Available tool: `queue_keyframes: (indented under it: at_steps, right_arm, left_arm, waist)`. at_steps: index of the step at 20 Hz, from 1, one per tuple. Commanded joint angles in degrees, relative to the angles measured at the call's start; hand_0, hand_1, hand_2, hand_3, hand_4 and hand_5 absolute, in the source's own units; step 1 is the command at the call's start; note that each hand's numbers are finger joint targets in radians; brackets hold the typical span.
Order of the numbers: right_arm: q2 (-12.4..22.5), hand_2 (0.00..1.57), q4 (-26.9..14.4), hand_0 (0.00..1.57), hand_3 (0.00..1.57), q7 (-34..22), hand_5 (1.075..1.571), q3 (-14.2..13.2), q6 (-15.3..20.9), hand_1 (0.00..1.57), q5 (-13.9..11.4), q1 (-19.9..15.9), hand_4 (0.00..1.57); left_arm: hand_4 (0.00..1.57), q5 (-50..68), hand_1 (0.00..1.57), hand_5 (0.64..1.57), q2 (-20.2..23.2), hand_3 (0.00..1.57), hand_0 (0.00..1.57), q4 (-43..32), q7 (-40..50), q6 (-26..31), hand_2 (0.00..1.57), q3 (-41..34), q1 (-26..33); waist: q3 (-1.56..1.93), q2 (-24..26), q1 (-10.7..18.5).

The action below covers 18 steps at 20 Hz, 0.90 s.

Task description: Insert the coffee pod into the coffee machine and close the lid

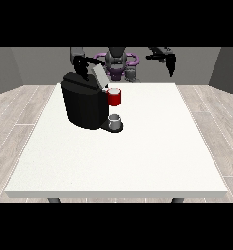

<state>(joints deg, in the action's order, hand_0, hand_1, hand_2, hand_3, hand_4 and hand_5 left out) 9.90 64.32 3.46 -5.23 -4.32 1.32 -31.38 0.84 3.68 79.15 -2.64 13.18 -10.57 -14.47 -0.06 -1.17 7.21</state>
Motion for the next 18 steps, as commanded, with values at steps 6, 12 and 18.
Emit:
queue_keyframes:
  at_steps: [6, 12, 18]
  right_arm:
    - [-1.2, 0.0, -3.8, 0.0, 0.0, 0.2, 1.571, 1.0, 0.1, 0.0, -1.7, -5.2, 0.0]
    - [-1.8, 0.0, -4.5, 0.0, 0.0, 1.4, 1.571, 1.6, 0.4, 0.0, -2.8, -6.5, 0.0]
    - [-0.3, 0.0, -7.7, 0.0, 0.0, 1.5, 1.571, -0.2, 0.5, 0.0, -2.9, -9.7, 0.08]
  left_arm:
    - [0.0, -2.5, 0.0, 1.571, -0.7, 0.0, 0.0, -0.2, -4.6, -3.5, 0.0, 1.9, 1.2]
    - [0.0, 2.0, 0.0, 1.571, 3.4, 0.0, 0.0, -1.2, -1.9, -0.8, 0.0, -1.6, -1.4]
    - [0.0, 1.8, 0.0, 1.571, 2.2, 0.0, 0.0, 1.8, 0.4, -0.7, 0.0, 1.3, 0.6]
  waist:
    - [0.05, -3.3, -1.0]
    - [0.05, -4.1, -0.9]
    - [0.06, -3.9, 2.4]
